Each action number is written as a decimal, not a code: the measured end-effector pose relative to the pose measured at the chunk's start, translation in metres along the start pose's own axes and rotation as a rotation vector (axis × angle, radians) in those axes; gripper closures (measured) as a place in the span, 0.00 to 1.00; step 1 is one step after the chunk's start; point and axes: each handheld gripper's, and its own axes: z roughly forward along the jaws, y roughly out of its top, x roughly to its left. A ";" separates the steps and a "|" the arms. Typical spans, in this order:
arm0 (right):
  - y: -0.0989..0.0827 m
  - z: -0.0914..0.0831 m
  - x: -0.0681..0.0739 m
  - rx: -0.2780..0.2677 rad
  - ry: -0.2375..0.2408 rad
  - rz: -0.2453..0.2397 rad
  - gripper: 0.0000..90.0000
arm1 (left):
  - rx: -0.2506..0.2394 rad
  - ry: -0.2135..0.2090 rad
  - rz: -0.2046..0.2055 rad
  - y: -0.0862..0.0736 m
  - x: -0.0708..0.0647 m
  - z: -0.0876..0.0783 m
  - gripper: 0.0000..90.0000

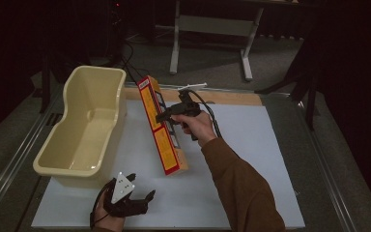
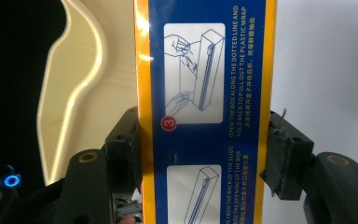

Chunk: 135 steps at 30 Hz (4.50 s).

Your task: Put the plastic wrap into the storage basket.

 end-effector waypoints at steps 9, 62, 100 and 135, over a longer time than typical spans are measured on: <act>0.001 -0.001 0.010 -0.056 0.072 0.044 0.44 | 0.002 0.000 0.004 0.000 0.000 0.000 0.17; 0.007 0.046 0.107 -0.281 0.342 0.118 0.44 | -0.008 -0.001 0.005 -0.001 -0.001 0.000 0.17; 0.012 0.105 0.135 -0.335 0.259 0.228 0.44 | -0.028 0.005 -0.010 -0.003 0.001 -0.009 0.17; 0.006 0.134 0.136 -0.265 0.113 0.234 0.43 | -0.039 0.021 -0.018 -0.002 0.004 -0.012 0.17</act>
